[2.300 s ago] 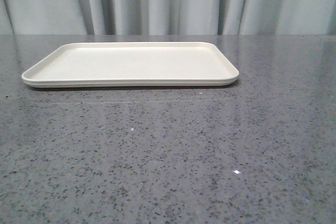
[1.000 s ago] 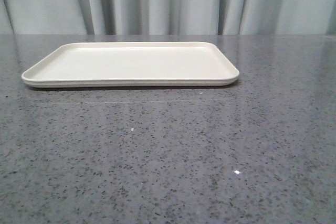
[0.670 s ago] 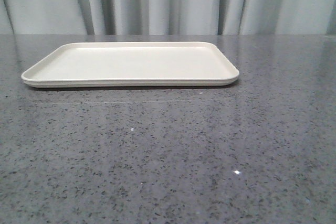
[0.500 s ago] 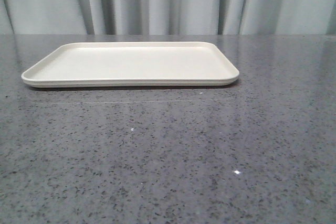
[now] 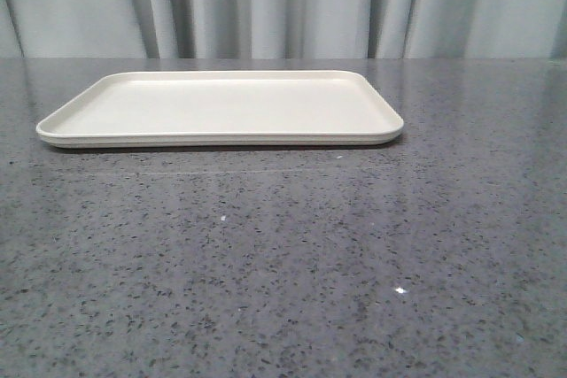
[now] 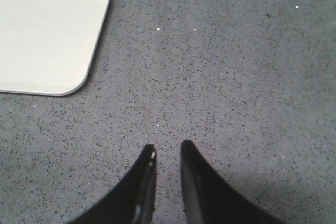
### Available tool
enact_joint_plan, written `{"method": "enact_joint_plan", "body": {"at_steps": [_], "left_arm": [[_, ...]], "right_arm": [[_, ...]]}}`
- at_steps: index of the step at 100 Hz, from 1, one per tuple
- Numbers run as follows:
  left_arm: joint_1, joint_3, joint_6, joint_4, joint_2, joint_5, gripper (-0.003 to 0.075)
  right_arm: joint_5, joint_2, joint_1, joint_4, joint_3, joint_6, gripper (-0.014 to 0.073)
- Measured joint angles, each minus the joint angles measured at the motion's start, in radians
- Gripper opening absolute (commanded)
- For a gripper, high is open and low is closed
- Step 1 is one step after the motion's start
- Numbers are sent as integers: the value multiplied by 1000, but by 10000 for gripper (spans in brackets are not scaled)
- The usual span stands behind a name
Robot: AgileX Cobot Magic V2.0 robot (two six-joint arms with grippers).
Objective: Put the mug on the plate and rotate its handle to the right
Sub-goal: 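Lift the white smiley mug by its rim with the left gripper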
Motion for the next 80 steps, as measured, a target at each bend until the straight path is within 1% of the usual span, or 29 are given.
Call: {"method": "enact_joint_plan", "body": {"at_steps": [3, 9, 16, 34, 44, 62, 80], "left_arm": [[0, 0, 0, 0, 0, 0, 483], [0, 0, 0, 0, 0, -2, 573], [0, 0, 0, 0, 0, -14, 610], [0, 0, 0, 30, 12, -30, 610], [0, 0, -42, 73, 44, -28, 610], [0, 0, -112, 164, 153, 0, 610], [0, 0, -121, 181, 290, 26, 608]], "right_arm": [[-2, 0, 0, 0, 0, 0, 414], [-6, 0, 0, 0, 0, 0, 473], [-8, 0, 0, 0, 0, 0, 500], [-33, 0, 0, 0, 0, 0, 500], [-42, 0, 0, 0, 0, 0, 500], [-42, 0, 0, 0, 0, 0, 500], [-42, 0, 0, 0, 0, 0, 500]]}}
